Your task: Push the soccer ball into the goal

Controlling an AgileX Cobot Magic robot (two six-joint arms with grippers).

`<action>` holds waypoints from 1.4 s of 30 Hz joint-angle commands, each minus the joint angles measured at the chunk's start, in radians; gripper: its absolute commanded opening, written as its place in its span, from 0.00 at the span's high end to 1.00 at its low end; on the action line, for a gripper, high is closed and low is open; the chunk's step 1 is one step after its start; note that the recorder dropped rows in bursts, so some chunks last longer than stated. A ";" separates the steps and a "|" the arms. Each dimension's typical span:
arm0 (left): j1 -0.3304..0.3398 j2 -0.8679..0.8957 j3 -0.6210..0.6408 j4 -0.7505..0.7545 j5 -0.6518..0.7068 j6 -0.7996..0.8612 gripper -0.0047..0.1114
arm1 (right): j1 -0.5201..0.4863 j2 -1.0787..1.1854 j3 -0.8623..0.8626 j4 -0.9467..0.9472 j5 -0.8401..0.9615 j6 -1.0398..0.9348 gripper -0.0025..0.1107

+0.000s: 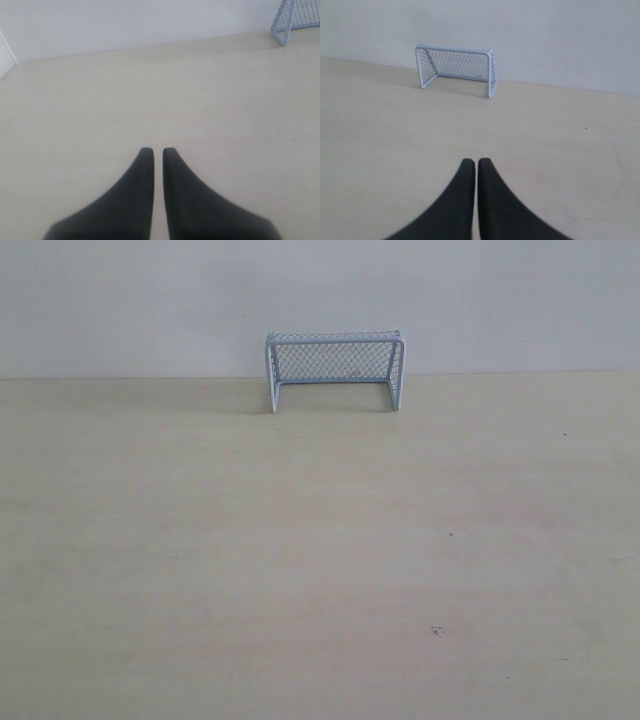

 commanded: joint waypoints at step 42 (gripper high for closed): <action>-0.008 0.006 -0.004 0.000 -0.003 -0.009 0.91 | -0.235 -0.153 0.261 0.001 -0.268 0.031 0.98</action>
